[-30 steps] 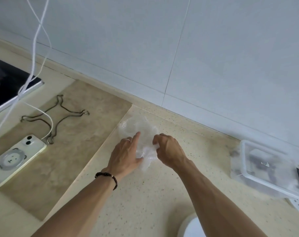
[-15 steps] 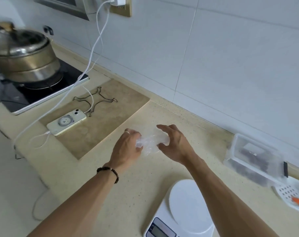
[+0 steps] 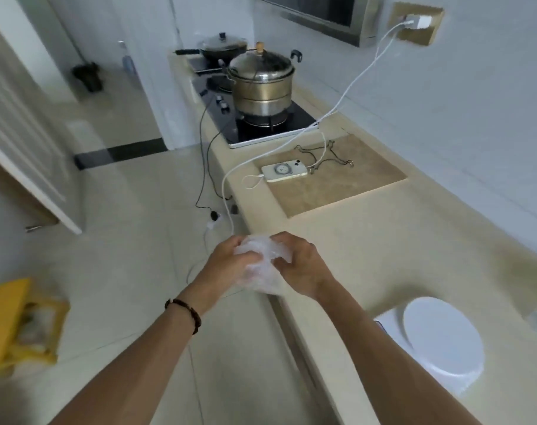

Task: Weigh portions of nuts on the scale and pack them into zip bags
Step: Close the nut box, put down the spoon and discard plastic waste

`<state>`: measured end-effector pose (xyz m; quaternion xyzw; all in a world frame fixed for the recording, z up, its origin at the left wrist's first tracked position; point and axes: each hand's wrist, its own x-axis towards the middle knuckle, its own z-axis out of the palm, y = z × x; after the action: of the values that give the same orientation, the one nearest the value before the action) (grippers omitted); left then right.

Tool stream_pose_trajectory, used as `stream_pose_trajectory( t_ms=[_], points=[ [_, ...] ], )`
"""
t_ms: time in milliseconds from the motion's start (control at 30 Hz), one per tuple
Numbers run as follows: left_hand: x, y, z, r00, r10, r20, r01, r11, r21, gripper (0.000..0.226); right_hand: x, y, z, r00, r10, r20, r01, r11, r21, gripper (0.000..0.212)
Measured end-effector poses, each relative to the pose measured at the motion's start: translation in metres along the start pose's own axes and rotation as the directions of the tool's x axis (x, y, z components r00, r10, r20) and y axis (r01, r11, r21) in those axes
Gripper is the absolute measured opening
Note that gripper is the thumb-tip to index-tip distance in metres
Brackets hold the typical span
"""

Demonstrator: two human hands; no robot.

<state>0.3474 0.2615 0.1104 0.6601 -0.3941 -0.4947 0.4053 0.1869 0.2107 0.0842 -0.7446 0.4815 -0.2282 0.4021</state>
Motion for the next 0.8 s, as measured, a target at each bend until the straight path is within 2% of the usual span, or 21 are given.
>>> stream_pose_trajectory(
  t_ms=[67, 167, 333, 467, 633, 800],
  points=[
    [-0.022, -0.02, -0.05, 0.998, -0.044, -0.046, 0.041, 0.997, -0.073, 0.032, 0.007, -0.029, 0.045, 0.998, 0.01, 0.065, -0.01, 1.0, -0.011, 0.036],
    [-0.057, -0.056, -0.128, 0.981, -0.08, -0.178, 0.046, 0.981, -0.186, 0.026, 0.009, -0.08, 0.12, 0.987, -0.043, 0.153, 0.051, 0.998, -0.044, 0.027],
    [-0.128, -0.137, -0.259, 0.905, -0.097, -0.415, 0.017, 0.981, -0.193, 0.026, -0.006, -0.161, 0.265, 0.937, -0.093, 0.337, 0.124, 0.99, -0.073, 0.021],
    [-0.189, -0.205, -0.362, 0.813, -0.193, -0.55, 0.105, 0.976, -0.189, 0.024, -0.03, -0.219, 0.382, 0.898, -0.074, 0.433, 0.099, 0.994, -0.036, 0.033],
    [-0.254, -0.278, -0.458, 0.647, -0.273, -0.712, 0.214, 0.961, -0.175, 0.028, -0.046, -0.269, 0.508, 0.795, -0.08, 0.601, 0.149, 0.987, -0.065, 0.023],
    [-0.279, -0.359, -0.526, 0.507, -0.407, -0.76, 0.302, 0.909, -0.286, 0.021, -0.031, -0.283, 0.623, 0.677, -0.056, 0.734, 0.219, 0.967, -0.128, 0.015]
  ],
)
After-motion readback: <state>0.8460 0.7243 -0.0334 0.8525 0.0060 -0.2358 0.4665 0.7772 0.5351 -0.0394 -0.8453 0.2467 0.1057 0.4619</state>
